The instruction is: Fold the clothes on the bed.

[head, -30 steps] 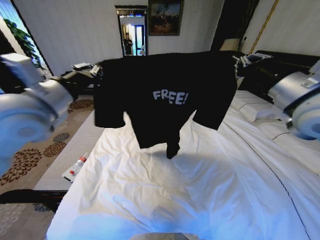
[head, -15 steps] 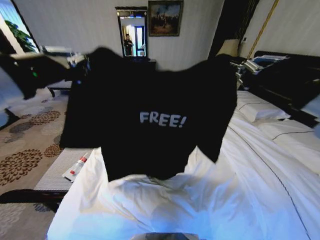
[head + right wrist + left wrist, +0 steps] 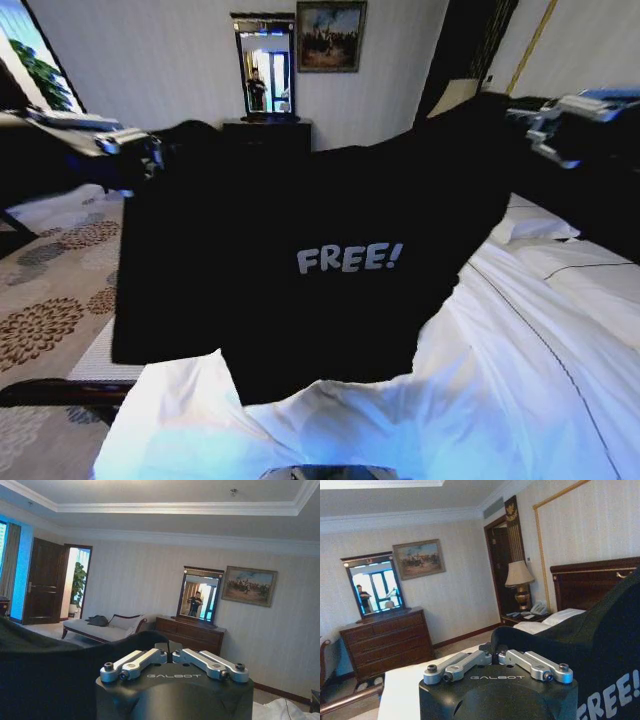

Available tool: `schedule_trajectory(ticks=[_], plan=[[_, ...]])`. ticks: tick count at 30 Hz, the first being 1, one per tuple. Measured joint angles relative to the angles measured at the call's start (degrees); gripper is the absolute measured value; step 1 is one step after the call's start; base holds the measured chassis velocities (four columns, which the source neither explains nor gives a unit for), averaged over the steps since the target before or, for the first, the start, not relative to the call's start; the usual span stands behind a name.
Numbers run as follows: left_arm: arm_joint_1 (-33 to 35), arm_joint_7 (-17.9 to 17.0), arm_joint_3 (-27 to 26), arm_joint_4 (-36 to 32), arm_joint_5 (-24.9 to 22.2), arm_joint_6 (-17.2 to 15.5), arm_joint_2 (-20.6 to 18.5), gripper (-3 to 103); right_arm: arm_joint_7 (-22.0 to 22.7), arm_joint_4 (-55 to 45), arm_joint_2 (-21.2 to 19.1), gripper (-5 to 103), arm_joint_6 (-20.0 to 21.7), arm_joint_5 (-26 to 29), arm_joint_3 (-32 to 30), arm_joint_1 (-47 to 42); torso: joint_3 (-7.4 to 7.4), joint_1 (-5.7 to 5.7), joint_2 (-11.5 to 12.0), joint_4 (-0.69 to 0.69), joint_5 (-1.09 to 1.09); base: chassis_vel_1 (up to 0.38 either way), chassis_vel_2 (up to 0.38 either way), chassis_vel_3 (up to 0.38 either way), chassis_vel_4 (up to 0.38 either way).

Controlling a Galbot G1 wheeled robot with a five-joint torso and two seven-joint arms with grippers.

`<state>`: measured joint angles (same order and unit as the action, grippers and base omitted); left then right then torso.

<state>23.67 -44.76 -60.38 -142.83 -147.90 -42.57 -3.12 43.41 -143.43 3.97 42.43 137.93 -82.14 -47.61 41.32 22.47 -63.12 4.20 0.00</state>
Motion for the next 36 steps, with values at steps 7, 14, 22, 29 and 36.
schedule_trajectory(ticks=[7,14,22,29,36], plan=[[-4.87,-1.74,5.57,-0.01,-2.10,0.17,-1.61,1,3.54,0.08,-0.30,0,-0.02,3.75,-0.12,-0.24,0.00,-0.01,0.00,0.00,-0.01,0.000,0.000,0.000,0.000],[4.07,-2.66,10.16,-0.47,8.66,0.31,5.01,1,1.54,0.18,5.39,0,-0.12,-8.13,13.50,-1.98,0.01,0.01,0.00,0.01,-0.02,0.000,0.000,0.000,0.000],[31.42,4.11,21.04,-0.27,50.46,2.77,16.48,1,-11.49,0.30,19.34,0,-1.84,-43.07,42.62,-5.97,0.01,0.02,0.02,-0.01,0.02,0.000,0.000,0.000,0.000],[30.65,7.34,50.29,5.63,75.73,4.63,28.88,1,-17.90,10.25,28.28,0,-7.34,-63.13,62.94,-5.77,0.01,0.01,0.02,0.01,-0.02,0.000,0.000,0.000,0.000],[29.22,10.73,58.06,15.50,85.17,5.44,35.78,1,-21.03,19.43,35.27,0,-10.33,-72.16,72.24,-5.17,0.01,0.01,0.02,0.00,-0.01,0.000,0.000,0.000,0.000]])
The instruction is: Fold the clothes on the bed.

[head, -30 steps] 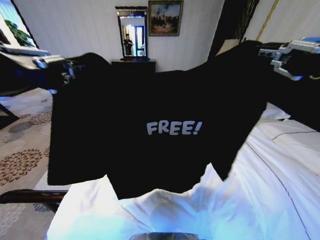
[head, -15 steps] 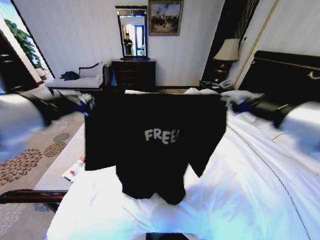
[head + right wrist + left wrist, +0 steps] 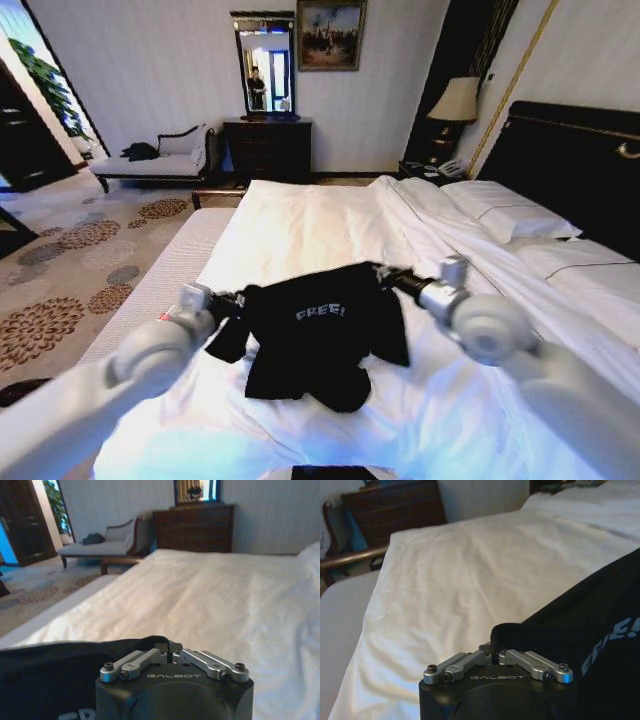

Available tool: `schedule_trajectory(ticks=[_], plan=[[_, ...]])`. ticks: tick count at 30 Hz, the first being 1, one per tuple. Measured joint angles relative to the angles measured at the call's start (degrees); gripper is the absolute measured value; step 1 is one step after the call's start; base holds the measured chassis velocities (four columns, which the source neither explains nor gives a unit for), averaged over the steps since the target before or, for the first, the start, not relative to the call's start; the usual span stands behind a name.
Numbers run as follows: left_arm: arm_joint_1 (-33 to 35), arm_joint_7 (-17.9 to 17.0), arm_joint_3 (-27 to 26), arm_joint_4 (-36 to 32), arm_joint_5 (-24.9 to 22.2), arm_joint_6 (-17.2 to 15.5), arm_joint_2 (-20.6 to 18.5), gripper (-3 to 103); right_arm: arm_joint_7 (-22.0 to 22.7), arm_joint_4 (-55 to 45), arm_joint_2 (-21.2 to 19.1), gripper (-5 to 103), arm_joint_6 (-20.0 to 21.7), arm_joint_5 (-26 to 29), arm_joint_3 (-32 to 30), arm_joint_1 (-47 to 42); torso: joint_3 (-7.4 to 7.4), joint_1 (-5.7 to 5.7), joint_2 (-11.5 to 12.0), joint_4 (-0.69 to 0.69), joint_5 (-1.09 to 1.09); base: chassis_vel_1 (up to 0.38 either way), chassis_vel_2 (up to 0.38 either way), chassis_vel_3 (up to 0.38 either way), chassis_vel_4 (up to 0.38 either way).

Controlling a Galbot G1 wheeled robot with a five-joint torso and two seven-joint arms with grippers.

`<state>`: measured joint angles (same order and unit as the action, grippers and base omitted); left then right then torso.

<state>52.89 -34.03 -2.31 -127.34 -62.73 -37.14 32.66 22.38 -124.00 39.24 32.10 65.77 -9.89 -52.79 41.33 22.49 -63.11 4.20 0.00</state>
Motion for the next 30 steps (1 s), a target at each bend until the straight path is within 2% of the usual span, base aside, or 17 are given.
schedule_trajectory(ticks=[3,7,8,12,16,17,19,20,22,25,27,28,30], plan=[[-1.26,2.13,1.69,5.12,2.90,0.21,2.29,1,-2.00,5.56,2.85,0,-1.98,-5.03,3.36,0.84,0.00,-0.01,-0.01,-0.01,0.00,0.000,0.000,0.000,0.000],[-3.90,3.72,3.60,9.43,4.92,0.44,4.82,1,-3.32,11.12,5.24,0,-3.59,-7.80,5.18,2.42,0.00,-0.01,-0.01,0.00,0.01,0.000,0.000,0.000,0.000],[-6.27,4.61,5.02,12.16,6.29,0.46,6.77,1,-4.26,14.21,6.44,0,-4.38,-9.46,6.04,3.75,0.00,-0.01,-0.01,-0.01,0.01,0.000,0.000,0.000,0.000],[-9.85,5.23,7.34,15.78,7.34,0.56,9.28,1,-5.28,17.68,7.84,0,-5.22,-11.39,7.27,5.79,0.00,-0.01,-0.01,0.00,0.02,0.000,0.000,0.000,0.000],[-19.78,8.18,15.80,27.86,11.34,2.64,16.49,1,-6.92,25.96,10.61,0,-7.16,-15.13,11.15,11.95,0.00,0.00,-0.01,0.01,0.00,0.000,0.000,0.000,0.000],[-19.78,8.18,15.80,27.86,11.34,2.64,16.49,1,-6.92,25.96,10.61,0,-7.16,-15.13,11.15,11.95,0.00,0.00,-0.01,0.01,0.00,0.000,0.000,0.000,0.000],[-24.88,9.93,20.17,35.11,12.87,4.02,20.56,1,-8.10,32.27,11.98,0,-8.11,-17.16,14.08,15.78,0.01,0.00,0.00,0.00,-0.01,0.000,0.000,0.000,0.000],[-25.29,10.06,20.41,35.65,12.98,4.12,20.88,1,-8.22,32.82,12.10,0,-8.23,-17.37,14.30,16.08,0.01,0.01,0.00,0.01,-0.01,0.000,0.000,0.000,0.000],[-29.76,11.27,22.67,42.24,13.76,4.77,24.78,1,-8.79,39.84,14.44,0,-9.43,-19.23,16.89,19.76,0.01,0.01,0.00,0.03,0.03,0.000,0.000,0.000,0.000],[-31.87,11.85,23.41,45.97,14.11,4.94,26.67,1,-9.22,43.62,15.85,0,-10.27,-19.96,18.10,21.68,0.01,0.01,0.00,0.00,0.03,0.000,0.000,0.000,0.000],[-35.77,13.28,24.45,54.37,15.56,5.83,30.03,1,-10.39,51.55,18.49,0,-12.47,-22.12,19.90,25.19,0.00,0.01,0.00,-0.02,0.02,0.000,0.000,0.000,0.000],[-35.77,13.28,24.45,54.37,15.56,5.83,30.03,1,-10.39,51.55,18.49,0,-12.47,-22.12,19.90,25.19,0.00,0.01,0.00,-0.02,0.02,0.000,0.000,0.000,0.000],[-38.38,14.71,25.06,60.75,16.90,6.76,32.54,1,-11.63,57.70,20.27,0,-14.24,-23.81,21.14,27.82,0.01,0.01,0.00,-0.02,0.01,0.000,0.000,0.000,0.000]])
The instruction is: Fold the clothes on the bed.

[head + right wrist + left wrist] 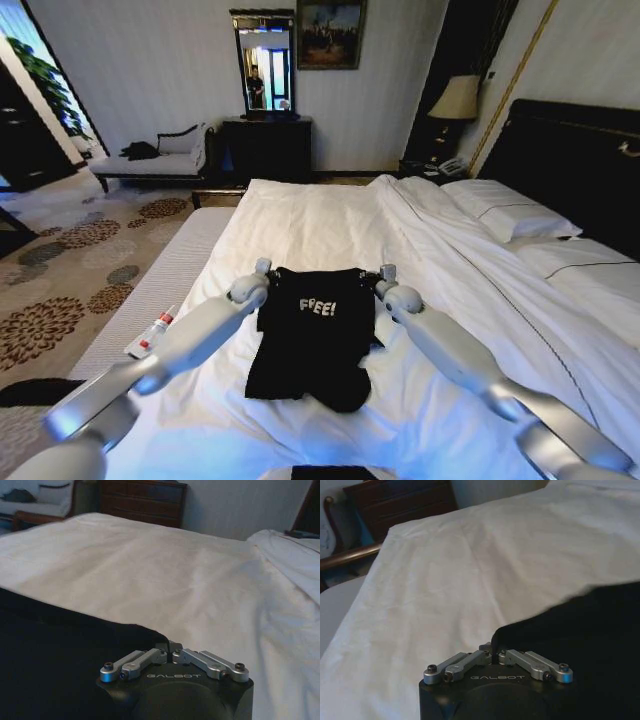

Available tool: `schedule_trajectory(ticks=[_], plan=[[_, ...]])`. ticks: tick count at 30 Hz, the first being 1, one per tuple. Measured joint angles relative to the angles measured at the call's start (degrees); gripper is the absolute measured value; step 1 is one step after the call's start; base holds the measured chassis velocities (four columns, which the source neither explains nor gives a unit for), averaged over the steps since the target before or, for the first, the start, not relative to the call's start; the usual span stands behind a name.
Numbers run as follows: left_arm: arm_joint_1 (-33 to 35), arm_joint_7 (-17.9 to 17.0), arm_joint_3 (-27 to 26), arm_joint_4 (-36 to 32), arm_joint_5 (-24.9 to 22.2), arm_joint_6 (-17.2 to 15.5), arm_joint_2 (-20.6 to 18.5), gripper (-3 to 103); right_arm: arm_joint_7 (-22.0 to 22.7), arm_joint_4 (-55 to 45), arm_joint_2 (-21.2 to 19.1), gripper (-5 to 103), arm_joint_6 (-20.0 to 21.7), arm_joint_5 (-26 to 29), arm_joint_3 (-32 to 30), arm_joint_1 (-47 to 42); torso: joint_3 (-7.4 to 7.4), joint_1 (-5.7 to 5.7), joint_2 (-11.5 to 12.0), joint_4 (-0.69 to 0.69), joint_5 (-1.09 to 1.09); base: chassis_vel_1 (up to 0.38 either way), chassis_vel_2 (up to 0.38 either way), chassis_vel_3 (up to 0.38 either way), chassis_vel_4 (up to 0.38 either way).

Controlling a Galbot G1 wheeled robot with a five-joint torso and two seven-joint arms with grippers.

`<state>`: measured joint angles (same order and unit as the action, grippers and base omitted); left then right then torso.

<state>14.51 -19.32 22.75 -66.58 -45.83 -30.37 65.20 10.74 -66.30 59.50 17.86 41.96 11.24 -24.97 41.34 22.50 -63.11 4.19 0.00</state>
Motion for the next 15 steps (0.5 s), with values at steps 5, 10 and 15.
schedule_trajectory(ticks=[5,10,15], plan=[[-3.89,2.03,0.00,11.27,3.33,3.57,6.17,1,-1.01,10.46,4.52,0,-2.50,-1.44,1.26,5.46,-0.01,-0.01,0.00,0.04,0.00,0.000,0.000,0.000,0.000],[-6.64,3.90,-1.05,18.94,6.21,5.92,11.58,1,-0.89,14.98,8.46,0,-3.38,-1.72,1.27,9.20,-0.01,-0.01,-0.01,0.00,-0.01,0.000,0.000,0.000,0.000],[-9.32,5.77,-1.74,25.51,8.63,7.41,15.89,1,-1.24,20.65,11.37,0,-4.92,-3.26,1.52,11.93,-0.01,-0.02,-0.01,0.03,0.01,0.000,0.000,0.000,0.000]])
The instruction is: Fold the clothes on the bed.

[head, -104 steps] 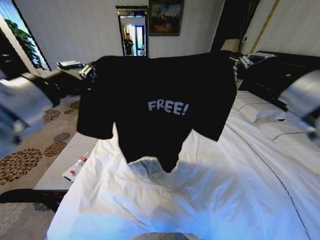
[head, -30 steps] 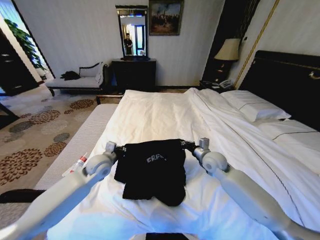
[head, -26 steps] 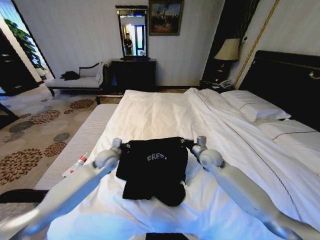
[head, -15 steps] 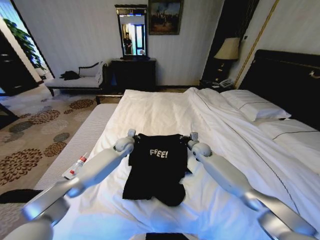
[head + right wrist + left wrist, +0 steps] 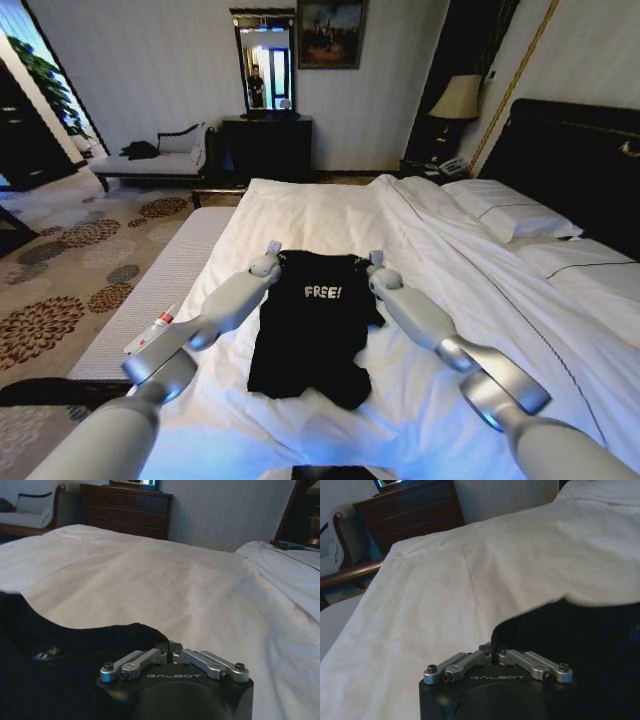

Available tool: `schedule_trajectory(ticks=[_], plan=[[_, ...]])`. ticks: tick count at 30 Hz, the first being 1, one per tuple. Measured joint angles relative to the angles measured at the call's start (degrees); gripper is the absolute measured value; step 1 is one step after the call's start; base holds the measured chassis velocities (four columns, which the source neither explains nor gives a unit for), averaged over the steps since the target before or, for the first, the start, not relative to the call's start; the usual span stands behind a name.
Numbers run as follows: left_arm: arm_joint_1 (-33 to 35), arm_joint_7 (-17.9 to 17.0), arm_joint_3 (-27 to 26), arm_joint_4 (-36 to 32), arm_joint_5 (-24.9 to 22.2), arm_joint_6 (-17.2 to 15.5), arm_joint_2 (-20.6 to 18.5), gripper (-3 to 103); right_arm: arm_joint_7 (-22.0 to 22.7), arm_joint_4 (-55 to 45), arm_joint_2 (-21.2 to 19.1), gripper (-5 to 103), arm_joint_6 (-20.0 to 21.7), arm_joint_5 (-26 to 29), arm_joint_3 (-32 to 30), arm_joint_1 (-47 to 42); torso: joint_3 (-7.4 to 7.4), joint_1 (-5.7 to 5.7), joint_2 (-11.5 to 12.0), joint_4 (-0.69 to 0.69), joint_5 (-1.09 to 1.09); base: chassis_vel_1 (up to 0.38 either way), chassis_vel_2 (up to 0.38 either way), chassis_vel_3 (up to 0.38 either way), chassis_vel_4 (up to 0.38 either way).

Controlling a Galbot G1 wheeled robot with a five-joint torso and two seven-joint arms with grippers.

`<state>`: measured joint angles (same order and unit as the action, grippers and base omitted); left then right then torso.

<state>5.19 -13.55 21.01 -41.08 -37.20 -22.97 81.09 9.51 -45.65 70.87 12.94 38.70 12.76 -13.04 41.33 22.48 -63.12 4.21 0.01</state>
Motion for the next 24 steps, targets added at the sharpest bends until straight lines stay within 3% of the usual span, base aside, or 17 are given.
schedule_trajectory(ticks=[2,7,18,23,24], plan=[[-2.17,1.88,-1.16,6.02,2.66,1.35,2.95,1,-0.68,5.34,2.11,0,-1.33,-1.47,0.08,2.39,0.00,0.00,0.00,0.02,-0.01,0.000,0.000,0.000,0.000],[-4.36,3.82,-3.08,12.89,5.47,2.68,5.60,1,-1.86,11.28,4.51,0,-2.82,-3.15,0.77,4.98,0.00,0.01,0.00,-0.01,-0.01,0.000,0.000,0.000,0.000],[-3.74,3.66,-5.89,15.51,7.42,3.50,6.05,1,-1.33,14.51,7.33,0,-3.12,-4.78,-1.11,5.84,0.00,0.00,0.00,-0.02,-0.01,0.000,0.000,0.000,0.000],[-2.76,1.97,-6.23,14.75,7.31,3.31,6.13,1,-1.09,14.10,7.47,-3,-3.12,-5.91,-1.70,4.94,0.00,0.00,0.00,0.00,-0.01,0.000,0.000,0.000,0.000],[-2.49,1.26,-6.27,14.43,7.07,2.89,6.19,1,-1.16,13.78,7.39,1,-3.02,-6.01,-1.71,4.74,-0.01,0.00,0.00,-0.01,-0.01,0.000,0.000,0.000,0.000]])
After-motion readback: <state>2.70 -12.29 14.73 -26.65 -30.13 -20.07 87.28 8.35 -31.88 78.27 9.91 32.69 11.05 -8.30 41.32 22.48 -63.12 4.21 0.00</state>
